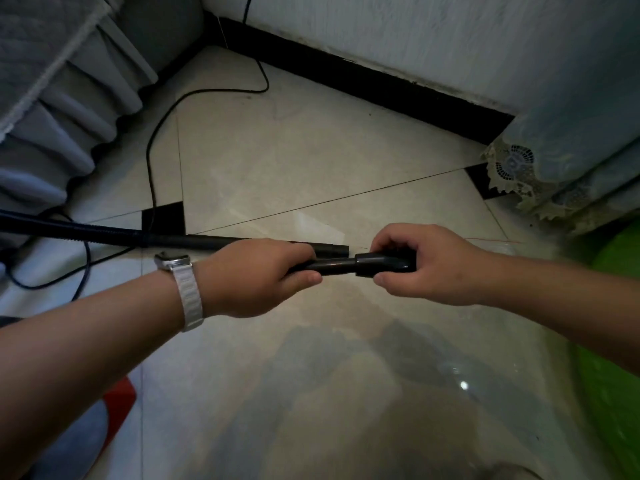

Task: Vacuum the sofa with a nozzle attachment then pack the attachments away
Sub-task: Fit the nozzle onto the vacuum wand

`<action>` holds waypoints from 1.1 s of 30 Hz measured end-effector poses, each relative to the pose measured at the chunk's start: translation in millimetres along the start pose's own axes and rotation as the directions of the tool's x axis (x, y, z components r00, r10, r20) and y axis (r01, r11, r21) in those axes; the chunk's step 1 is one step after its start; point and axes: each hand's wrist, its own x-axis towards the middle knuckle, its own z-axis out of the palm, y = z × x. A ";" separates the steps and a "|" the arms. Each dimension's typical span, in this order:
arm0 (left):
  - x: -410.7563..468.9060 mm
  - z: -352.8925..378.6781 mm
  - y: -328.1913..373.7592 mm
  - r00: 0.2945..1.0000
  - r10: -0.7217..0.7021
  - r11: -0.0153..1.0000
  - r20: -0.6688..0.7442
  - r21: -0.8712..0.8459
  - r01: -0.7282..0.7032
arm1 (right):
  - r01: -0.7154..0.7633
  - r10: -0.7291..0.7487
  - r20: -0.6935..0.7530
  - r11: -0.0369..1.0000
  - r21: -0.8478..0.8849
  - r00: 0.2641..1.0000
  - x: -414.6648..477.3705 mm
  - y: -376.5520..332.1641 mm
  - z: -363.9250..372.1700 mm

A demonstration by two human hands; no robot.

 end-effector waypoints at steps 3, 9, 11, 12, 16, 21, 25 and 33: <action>-1.8 -0.8 0.6 1.000 -0.008 0.999 -0.018 -0.053 0.007 | 0.014 -0.013 0.012 0.999 -0.037 1.000 -1.0 -3.4 0.5; -3.1 -4.3 7.5 0.992 0.019 1.000 -0.124 -0.012 -0.020 | 0.043 -0.038 0.047 0.993 -0.105 0.998 -1.5 -10.4 -2.3; -2.9 -3.6 9.5 0.990 0.024 1.000 -0.139 -0.017 -0.026 | 0.037 -0.034 0.040 0.996 -0.086 0.999 -2.8 -11.5 -1.0; -2.7 -2.5 9.8 0.989 0.022 0.999 -0.147 -0.030 -0.027 | 0.032 -0.030 0.035 0.997 -0.077 0.999 -3.2 -11.7 -0.3; -1.2 3.2 9.4 0.984 0.021 0.998 -0.179 -0.061 -0.032 | 0.020 -0.020 0.017 0.999 -0.041 1.000 -4.3 -12.8 1.3; 0.1 9.0 8.6 0.975 0.044 0.998 -0.217 -0.025 -0.051 | -0.024 0.024 -0.004 1.000 0.013 1.000 -4.7 -14.7 6.2; -0.3 16.1 5.6 0.973 0.051 0.996 -0.225 -0.059 -0.065 | -0.063 0.063 0.013 0.997 0.034 0.998 -3.7 -12.8 8.1; 14.9 18.9 -7.8 0.994 -0.039 0.993 -0.098 -0.113 0.028 | -0.104 0.104 0.017 0.995 -0.005 0.994 14.4 -7.8 11.2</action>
